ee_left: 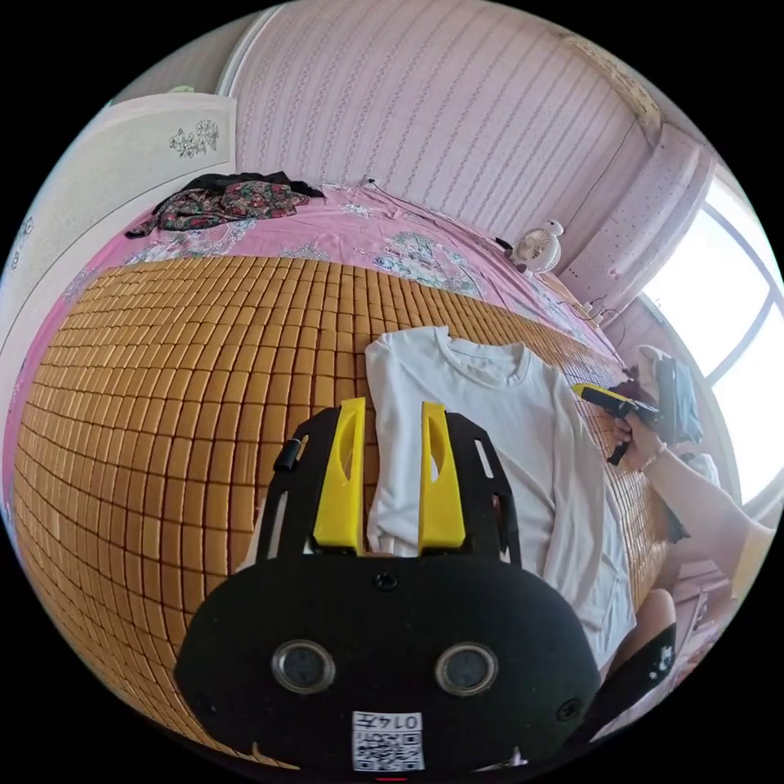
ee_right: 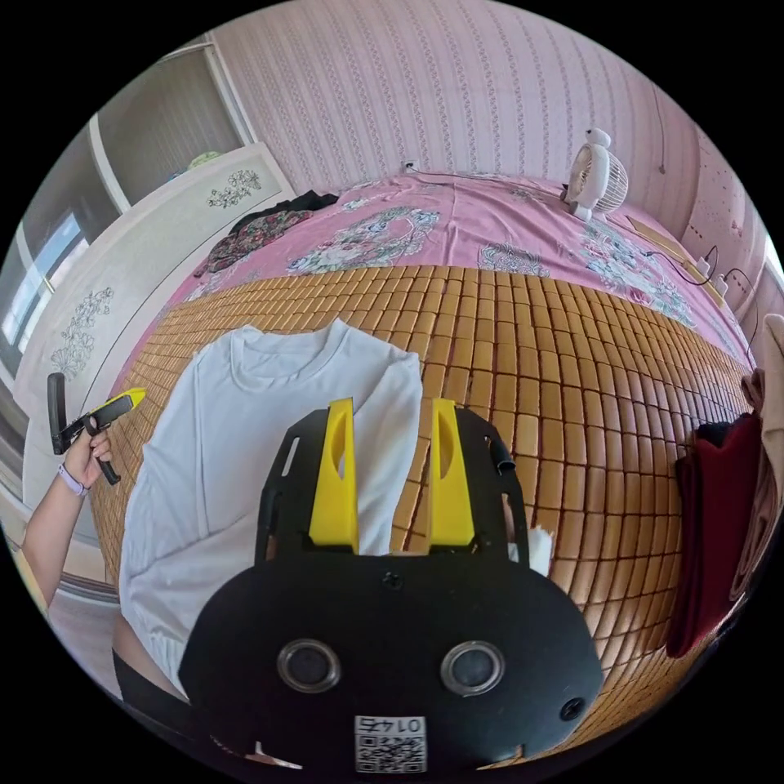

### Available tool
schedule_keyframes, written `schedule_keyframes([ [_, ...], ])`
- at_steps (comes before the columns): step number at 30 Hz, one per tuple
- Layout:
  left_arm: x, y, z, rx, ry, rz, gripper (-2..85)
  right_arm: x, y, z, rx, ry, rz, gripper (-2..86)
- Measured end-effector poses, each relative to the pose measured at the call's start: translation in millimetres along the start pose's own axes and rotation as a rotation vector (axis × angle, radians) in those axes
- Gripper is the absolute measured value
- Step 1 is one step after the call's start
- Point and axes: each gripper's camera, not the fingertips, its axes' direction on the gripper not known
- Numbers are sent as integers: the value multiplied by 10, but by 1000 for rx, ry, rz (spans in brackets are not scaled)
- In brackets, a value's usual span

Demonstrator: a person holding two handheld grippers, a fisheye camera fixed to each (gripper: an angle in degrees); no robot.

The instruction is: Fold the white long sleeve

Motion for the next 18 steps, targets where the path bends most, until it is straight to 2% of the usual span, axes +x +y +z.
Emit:
schedule_keyframes([
  [2,4,-193,274,0,-84,16,112,70,-208,198,-41,30,17,94],
  [6,-89,-334,607,-72,-116,-46,93,98,-385,358,-110,60,-32,32],
  [7,-88,-354,701,-125,-147,-31,62,130,-443,348,-114,42,-26,25],
  [8,-53,-360,702,-104,-138,19,12,162,-492,287,-85,24,-17,20],
  [10,4,-410,702,-133,-137,43,0,204,-555,144,-26,-7,-3,16],
  [12,91,-428,557,-91,-185,78,-6,217,-598,-51,31,-45,0,13],
  [18,290,-134,-445,105,-51,134,-10,24,-330,-1103,207,-178,-113,11],
])
